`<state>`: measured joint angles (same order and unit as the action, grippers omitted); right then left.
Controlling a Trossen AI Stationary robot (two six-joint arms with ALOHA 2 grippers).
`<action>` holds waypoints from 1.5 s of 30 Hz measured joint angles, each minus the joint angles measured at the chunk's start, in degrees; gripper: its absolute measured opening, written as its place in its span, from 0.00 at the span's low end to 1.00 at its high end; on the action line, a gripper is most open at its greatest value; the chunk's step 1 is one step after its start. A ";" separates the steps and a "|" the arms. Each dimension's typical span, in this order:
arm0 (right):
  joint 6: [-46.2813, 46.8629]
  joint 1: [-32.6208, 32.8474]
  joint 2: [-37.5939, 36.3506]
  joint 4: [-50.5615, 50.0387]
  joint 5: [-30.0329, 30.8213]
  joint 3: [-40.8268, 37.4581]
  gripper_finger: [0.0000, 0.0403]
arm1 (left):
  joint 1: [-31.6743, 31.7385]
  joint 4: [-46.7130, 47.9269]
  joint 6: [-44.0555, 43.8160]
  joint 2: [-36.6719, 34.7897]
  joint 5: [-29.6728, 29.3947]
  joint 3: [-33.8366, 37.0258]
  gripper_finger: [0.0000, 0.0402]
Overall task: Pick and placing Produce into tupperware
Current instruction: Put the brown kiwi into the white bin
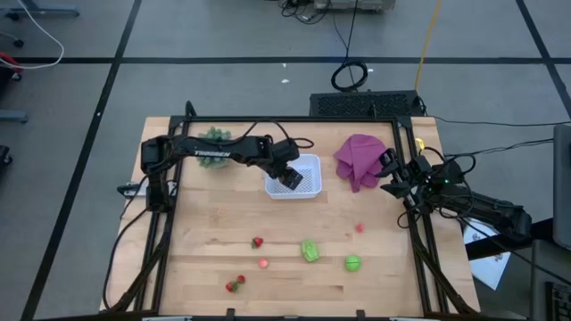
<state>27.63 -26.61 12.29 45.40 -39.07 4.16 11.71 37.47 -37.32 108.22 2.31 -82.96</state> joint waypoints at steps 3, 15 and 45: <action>-0.02 0.00 -0.02 -0.31 0.00 0.00 0.37 | 0.00 -0.35 0.86 -0.41 -1.53 -0.09 0.67; 0.09 0.00 -0.02 -0.76 0.00 0.00 0.37 | -1.10 -0.23 3.41 -0.87 -5.34 -0.02 0.67; 0.16 -0.02 -0.02 -0.62 0.01 0.00 0.37 | -2.76 5.87 0.22 -0.80 -5.36 -0.02 0.67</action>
<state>27.79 -26.63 12.27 44.77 -39.06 4.16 8.95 43.34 -37.11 107.42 -3.05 -82.98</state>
